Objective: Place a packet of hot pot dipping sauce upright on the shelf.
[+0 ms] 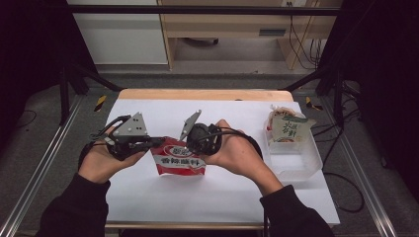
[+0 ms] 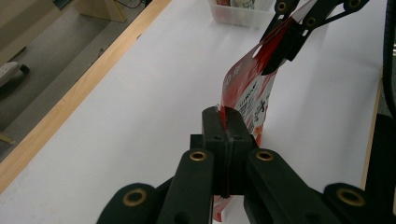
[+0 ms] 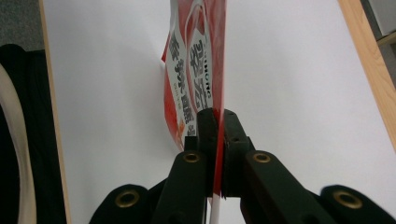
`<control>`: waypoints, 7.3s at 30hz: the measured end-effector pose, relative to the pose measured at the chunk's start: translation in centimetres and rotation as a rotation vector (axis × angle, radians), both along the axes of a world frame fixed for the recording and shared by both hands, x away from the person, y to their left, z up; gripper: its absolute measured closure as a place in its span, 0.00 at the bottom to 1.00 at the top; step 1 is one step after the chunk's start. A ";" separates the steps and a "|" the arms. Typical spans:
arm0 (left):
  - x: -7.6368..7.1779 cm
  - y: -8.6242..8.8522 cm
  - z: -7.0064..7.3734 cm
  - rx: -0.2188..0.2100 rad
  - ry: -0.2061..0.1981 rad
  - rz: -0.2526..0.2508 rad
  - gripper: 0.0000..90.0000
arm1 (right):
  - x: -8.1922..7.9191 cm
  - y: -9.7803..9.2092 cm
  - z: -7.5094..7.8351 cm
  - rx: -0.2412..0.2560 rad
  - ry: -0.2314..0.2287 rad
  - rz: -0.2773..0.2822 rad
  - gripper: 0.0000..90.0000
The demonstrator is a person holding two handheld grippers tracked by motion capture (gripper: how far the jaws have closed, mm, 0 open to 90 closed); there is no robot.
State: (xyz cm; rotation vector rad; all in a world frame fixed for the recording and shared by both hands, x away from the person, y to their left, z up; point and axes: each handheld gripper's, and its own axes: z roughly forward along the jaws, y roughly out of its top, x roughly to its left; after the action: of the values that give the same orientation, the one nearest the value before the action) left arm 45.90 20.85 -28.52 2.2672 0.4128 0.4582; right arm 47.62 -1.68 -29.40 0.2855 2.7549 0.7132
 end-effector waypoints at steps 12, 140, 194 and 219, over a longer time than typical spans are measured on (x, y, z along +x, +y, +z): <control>1.4 -0.2 -0.4 -0.051 -0.016 0.070 0.58 | 1.8 -0.5 1.2 -0.053 0.048 0.009 1.00; 0.7 10.6 -16.3 -0.115 0.059 0.607 0.07 | 0.5 -29.8 5.1 0.104 0.042 -0.571 1.00; 0.7 10.4 -16.5 -0.100 0.072 0.597 0.07 | 0.8 -31.9 -0.2 0.089 0.041 -0.638 0.41; 0.7 10.2 -16.6 -0.090 0.070 0.599 0.07 | 1.2 -29.2 2.6 0.104 -0.030 -0.607 0.11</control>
State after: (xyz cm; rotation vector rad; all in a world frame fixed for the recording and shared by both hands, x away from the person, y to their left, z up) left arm 46.61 31.08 -45.09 2.0484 1.1367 0.6418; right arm 48.77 -30.88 -26.75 1.0599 2.3958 0.6745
